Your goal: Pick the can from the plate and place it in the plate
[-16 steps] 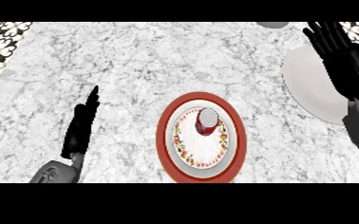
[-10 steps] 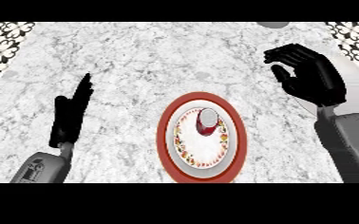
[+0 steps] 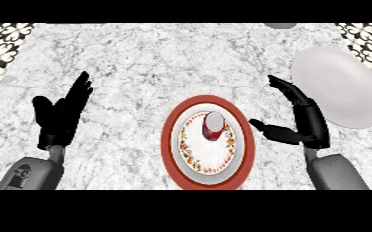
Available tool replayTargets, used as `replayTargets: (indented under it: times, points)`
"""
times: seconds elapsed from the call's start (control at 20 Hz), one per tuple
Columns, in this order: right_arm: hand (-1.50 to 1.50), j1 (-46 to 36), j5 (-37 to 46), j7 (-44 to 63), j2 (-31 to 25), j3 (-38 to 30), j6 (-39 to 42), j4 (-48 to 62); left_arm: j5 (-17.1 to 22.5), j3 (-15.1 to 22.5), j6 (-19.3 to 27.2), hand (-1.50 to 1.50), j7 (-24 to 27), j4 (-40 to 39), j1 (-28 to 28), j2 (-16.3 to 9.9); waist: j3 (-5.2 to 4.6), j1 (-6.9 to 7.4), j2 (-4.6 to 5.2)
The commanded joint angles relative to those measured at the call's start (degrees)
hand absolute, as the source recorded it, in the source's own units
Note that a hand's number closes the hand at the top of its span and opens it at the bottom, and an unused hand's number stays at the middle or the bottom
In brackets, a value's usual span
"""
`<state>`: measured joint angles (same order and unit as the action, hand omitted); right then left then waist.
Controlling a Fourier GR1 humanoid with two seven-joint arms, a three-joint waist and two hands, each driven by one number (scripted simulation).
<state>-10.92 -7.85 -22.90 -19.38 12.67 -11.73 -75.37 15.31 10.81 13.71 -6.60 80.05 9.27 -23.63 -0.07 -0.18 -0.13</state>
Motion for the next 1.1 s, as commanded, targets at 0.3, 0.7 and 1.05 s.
replayTargets:
  times: [0.3, 0.7, 1.05]
  points:
    - [-1.5, 4.7, 15.4, 9.8, -4.5, 8.8, -1.4, -7.9, -1.7, -1.9, -0.9, 0.0, 0.4, -3.5, 3.1, 3.1, 0.01, -0.38, 0.07]
    - [-1.5, 0.4, 22.4, 28.5, -3.3, 12.3, 4.3, -14.4, -0.9, -5.8, -5.7, 0.0, -0.4, -3.2, 2.8, 1.6, 0.01, 0.08, 0.11]
    - [-1.5, -0.7, 29.5, 37.7, -4.0, 15.2, 9.6, -15.9, -4.0, -5.0, -4.2, 0.0, -0.8, -1.1, 0.6, 3.7, 0.04, 0.2, 0.09]
